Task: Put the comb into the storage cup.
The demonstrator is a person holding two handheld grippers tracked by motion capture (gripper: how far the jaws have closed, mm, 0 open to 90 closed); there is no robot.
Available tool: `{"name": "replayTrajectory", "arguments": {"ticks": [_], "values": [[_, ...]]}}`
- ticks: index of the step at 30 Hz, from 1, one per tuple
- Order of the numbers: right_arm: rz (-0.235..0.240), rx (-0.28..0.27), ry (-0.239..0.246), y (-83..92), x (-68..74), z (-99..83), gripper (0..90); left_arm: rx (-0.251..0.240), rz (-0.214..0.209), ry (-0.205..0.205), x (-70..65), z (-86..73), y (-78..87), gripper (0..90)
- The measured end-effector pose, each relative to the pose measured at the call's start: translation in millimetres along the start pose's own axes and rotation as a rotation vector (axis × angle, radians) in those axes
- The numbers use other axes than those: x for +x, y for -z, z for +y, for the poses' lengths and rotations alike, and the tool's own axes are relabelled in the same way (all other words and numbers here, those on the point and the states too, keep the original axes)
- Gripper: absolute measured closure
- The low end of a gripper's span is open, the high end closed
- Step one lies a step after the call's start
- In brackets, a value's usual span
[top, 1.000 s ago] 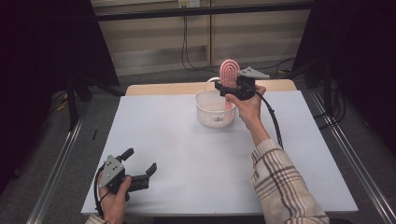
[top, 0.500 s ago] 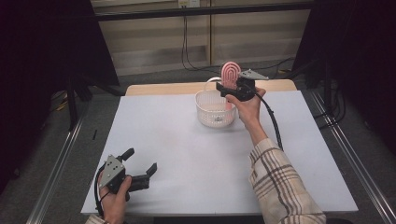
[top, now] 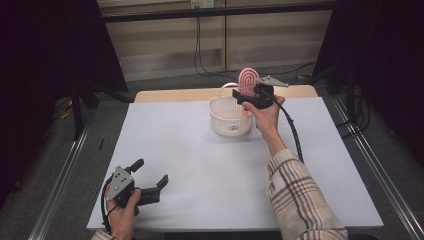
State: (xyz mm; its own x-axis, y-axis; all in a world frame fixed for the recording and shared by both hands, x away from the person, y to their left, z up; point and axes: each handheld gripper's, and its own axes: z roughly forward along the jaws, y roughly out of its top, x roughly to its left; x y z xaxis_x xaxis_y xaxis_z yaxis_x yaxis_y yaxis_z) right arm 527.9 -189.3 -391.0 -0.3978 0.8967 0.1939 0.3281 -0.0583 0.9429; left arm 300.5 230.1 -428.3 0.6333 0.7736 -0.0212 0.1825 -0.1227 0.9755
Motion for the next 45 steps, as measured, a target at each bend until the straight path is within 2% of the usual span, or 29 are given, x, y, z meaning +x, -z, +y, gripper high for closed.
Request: {"name": "replayTrajectory", "arguments": {"ticks": [13,22,37,39,45], "values": [[0.003,0.022,-0.050,4.2,-10.9,2.2,19.9,-0.003,-0.001,0.004,-0.2,-0.1,-0.1,1.0],[0.002,0.029,-0.065,5.4,-20.0,3.1,19.0,-0.008,0.000,0.002,-0.3,0.0,0.3,1.0],[0.022,0.043,-0.059,4.9,-22.4,2.4,18.3,-0.009,0.002,-0.003,-0.5,0.1,0.3,1.0],[0.016,0.057,-0.044,3.9,-21.5,0.6,17.9,-0.009,0.000,-0.002,-0.5,0.1,0.3,1.0],[0.014,0.055,-0.054,3.2,-21.1,0.9,17.5,-0.008,-0.003,0.003,-0.5,0.0,0.1,1.1]]}}
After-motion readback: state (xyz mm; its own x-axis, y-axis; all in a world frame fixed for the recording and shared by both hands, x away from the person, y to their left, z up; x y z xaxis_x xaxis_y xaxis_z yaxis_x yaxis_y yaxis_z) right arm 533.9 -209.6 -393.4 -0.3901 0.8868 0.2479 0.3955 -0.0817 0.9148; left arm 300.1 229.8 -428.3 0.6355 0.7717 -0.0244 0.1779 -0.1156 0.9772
